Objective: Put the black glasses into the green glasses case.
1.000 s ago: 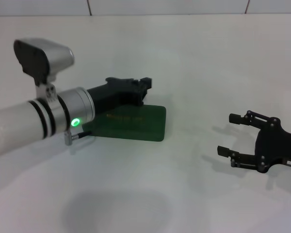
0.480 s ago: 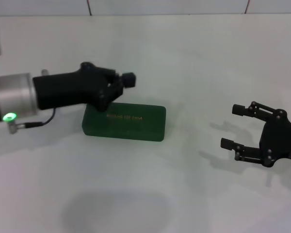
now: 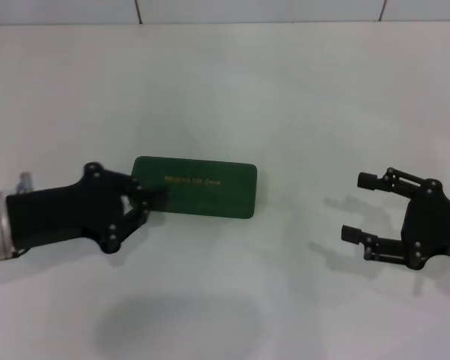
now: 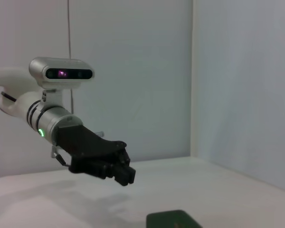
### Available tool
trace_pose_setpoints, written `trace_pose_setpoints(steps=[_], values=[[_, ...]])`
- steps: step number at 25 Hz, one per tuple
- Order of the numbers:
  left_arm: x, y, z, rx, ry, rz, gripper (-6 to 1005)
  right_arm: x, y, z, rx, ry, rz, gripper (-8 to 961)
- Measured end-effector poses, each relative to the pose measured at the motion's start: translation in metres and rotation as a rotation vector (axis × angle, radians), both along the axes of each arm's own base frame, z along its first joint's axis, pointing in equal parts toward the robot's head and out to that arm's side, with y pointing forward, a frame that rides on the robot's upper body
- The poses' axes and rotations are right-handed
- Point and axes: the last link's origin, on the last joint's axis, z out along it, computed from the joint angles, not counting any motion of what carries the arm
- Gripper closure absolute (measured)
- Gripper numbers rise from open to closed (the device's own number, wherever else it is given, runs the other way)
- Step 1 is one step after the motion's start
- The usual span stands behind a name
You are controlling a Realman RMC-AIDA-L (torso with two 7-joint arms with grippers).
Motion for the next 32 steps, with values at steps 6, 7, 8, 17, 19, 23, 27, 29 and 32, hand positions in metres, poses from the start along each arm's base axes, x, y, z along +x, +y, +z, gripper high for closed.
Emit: trace_pose_setpoints(steps=[6,7,8,17,19,23,27,29,32], values=[[-0.027,-0.018,0.0,0.04,-0.019,0.138,949,0.003,-0.005,-0.005,-0.034,-0.025,0.004,150],[-0.03,-0.022,-0.001,0.037,-0.018,0.15,946,0.003,-0.006,-0.005,-0.037,-0.026,0.004,150],[-0.033,-0.026,-0.004,0.032,-0.014,0.157,943,0.004,-0.007,-0.006,-0.042,-0.029,0.004,150],[-0.054,-0.042,-0.005,-0.001,0.025,0.248,549,0.008,-0.012,-0.012,-0.089,-0.049,-0.021,151],[-0.057,-0.044,-0.003,0.016,0.022,0.261,467,0.009,-0.013,-0.013,-0.097,-0.06,-0.02,151],[-0.058,-0.045,-0.002,0.04,0.015,0.263,309,0.008,-0.012,-0.015,-0.11,-0.068,-0.019,153],[-0.057,-0.044,-0.002,0.035,0.008,0.257,106,0.008,-0.012,-0.016,-0.12,-0.072,-0.02,154],[-0.057,-0.044,-0.002,0.034,0.009,0.256,107,0.008,-0.011,-0.017,-0.119,-0.074,-0.024,154],[-0.057,-0.044,-0.002,0.033,0.009,0.256,107,0.008,-0.011,-0.018,-0.12,-0.08,-0.029,154]])
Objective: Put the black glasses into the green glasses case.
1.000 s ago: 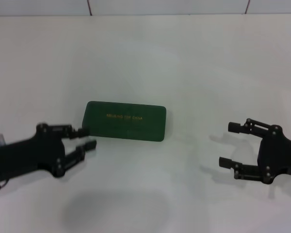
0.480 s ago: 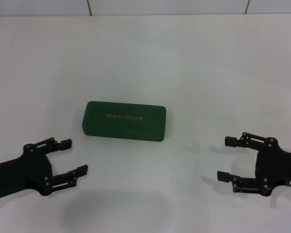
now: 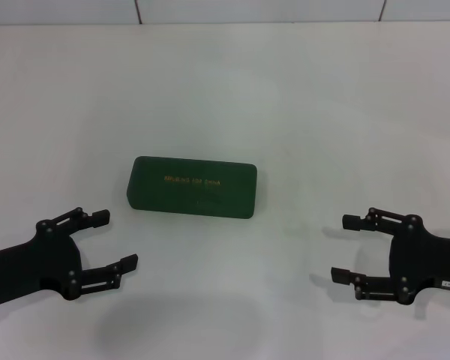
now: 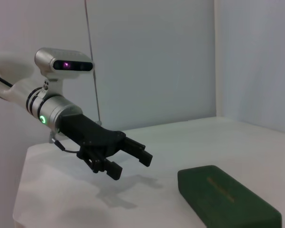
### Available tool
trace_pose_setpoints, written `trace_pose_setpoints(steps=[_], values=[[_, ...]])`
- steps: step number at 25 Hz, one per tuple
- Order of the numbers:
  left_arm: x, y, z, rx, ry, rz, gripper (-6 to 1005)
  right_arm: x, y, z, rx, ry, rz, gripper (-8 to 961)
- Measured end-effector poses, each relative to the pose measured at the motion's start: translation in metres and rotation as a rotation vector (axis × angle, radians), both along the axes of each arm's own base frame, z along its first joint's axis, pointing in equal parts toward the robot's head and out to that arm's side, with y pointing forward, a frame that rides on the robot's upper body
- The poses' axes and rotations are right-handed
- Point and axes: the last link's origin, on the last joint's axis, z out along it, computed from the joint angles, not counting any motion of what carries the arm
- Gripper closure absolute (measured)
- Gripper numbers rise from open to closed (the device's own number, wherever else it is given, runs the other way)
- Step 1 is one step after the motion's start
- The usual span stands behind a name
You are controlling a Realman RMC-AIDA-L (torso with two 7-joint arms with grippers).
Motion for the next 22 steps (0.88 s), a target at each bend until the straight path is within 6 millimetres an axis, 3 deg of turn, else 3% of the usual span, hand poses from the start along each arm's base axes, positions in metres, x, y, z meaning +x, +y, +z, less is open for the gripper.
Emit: trace_pose_setpoints(steps=[22], values=[[0.0014,-0.0007,0.001,0.001,-0.011,-0.006,112,-0.0043,0.0036,-0.0019,-0.007,-0.009,0.019,154]])
